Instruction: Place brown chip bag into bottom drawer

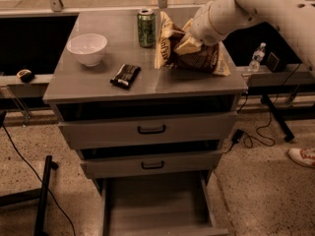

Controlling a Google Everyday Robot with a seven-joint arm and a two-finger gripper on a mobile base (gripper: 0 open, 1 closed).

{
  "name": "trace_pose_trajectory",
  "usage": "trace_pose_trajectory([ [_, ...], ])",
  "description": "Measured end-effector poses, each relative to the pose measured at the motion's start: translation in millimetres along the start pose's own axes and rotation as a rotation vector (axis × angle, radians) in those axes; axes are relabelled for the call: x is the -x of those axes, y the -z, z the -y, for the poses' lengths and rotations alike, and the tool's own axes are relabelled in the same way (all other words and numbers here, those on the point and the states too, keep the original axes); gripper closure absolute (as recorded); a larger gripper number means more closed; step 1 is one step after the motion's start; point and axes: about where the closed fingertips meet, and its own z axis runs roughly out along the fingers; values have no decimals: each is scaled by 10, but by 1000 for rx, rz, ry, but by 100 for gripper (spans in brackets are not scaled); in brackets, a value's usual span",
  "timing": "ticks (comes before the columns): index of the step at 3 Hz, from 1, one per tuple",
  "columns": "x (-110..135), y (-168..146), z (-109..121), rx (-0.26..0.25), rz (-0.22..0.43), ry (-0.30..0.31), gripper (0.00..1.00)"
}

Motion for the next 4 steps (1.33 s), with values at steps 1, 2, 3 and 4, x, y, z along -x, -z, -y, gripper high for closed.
trace_pose_trajectory([
  [1, 218, 511, -170, -4, 109, -74, 100],
  [2, 390, 1063, -635, 19, 106, -155, 100],
  [3, 258, 1068, -1067, 111, 12, -204, 100],
  [4, 230, 1004, -1133, 121, 3, -201, 100],
])
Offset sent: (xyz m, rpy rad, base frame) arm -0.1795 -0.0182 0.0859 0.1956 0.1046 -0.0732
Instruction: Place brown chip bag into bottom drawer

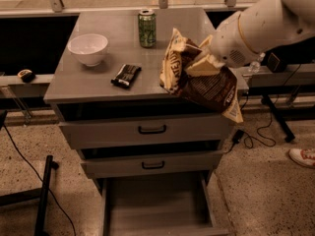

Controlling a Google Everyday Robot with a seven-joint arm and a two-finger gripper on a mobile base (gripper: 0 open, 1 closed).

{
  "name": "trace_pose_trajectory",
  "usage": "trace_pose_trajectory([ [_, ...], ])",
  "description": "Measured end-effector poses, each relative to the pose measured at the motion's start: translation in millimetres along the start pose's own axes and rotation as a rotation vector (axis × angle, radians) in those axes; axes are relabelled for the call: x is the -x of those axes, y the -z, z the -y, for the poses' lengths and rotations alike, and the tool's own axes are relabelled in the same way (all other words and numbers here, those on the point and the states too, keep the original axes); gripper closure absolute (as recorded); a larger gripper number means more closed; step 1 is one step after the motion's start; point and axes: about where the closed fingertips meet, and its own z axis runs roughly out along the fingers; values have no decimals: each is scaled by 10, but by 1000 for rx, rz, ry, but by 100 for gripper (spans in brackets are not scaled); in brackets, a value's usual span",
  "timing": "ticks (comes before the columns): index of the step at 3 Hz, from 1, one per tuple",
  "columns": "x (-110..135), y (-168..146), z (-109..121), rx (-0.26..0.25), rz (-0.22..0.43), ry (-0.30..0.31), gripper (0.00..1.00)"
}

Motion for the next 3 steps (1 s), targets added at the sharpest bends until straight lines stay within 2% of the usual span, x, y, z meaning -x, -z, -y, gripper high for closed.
trace_pose_trajectory([
  [1, -103, -204, -61, -3, -20, 23, 100],
  [2, -717, -874, -647, 130, 16, -47, 100],
  [3, -1097, -1223, -1026, 225, 12, -101, 100],
])
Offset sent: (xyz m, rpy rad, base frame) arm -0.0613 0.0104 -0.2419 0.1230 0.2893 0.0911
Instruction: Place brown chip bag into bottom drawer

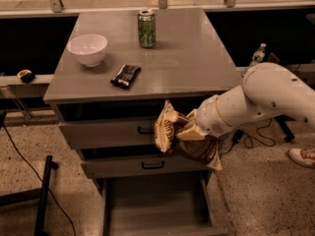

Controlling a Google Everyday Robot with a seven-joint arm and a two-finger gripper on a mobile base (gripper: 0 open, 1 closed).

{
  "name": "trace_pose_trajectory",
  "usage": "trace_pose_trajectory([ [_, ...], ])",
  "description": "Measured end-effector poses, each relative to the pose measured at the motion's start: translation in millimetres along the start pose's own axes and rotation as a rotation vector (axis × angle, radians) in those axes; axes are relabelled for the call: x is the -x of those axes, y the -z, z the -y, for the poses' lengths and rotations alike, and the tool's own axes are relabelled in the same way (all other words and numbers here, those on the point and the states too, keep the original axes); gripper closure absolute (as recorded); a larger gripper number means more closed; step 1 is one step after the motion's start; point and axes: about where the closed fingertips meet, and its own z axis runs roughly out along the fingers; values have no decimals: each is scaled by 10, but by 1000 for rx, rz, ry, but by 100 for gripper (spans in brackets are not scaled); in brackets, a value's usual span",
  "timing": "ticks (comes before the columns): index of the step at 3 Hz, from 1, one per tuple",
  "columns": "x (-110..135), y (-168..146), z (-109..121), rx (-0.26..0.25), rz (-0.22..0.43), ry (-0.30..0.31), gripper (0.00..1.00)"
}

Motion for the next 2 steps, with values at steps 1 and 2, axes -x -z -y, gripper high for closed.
trace_pose_trajectory([
  [1, -2, -10, -4, 3, 1, -2, 100],
  [2, -486, -375, -185, 37, -1, 11, 100],
])
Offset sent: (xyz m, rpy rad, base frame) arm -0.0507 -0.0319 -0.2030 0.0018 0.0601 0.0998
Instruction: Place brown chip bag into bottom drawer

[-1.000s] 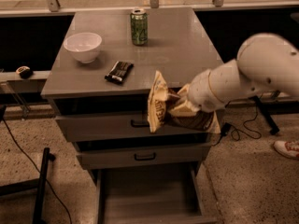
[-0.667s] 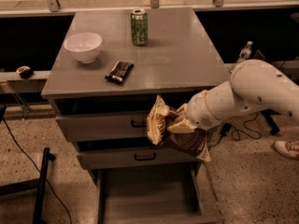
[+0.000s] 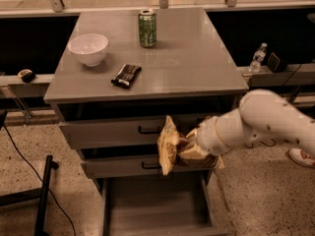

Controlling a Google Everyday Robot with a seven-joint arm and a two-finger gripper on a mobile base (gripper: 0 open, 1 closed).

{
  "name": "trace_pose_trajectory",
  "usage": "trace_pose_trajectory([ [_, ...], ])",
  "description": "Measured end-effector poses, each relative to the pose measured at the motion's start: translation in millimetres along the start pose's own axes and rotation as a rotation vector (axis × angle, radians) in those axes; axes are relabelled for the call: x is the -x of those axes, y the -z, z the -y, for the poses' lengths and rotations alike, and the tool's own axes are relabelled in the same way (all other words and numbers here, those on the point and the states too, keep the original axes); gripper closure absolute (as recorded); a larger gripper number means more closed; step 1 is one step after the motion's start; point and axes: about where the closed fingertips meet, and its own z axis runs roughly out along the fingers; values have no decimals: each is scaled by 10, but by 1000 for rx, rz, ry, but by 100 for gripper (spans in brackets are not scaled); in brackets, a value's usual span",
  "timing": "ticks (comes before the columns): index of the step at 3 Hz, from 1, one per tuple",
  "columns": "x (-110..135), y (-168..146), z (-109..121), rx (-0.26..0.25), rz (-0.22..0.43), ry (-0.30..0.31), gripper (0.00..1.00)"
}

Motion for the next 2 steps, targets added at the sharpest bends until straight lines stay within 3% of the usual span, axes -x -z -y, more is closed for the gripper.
trace_pose_trajectory([
  [1, -772, -597, -360, 108, -7, -10, 100],
  [2, -773, -608, -362, 110, -5, -13, 100],
])
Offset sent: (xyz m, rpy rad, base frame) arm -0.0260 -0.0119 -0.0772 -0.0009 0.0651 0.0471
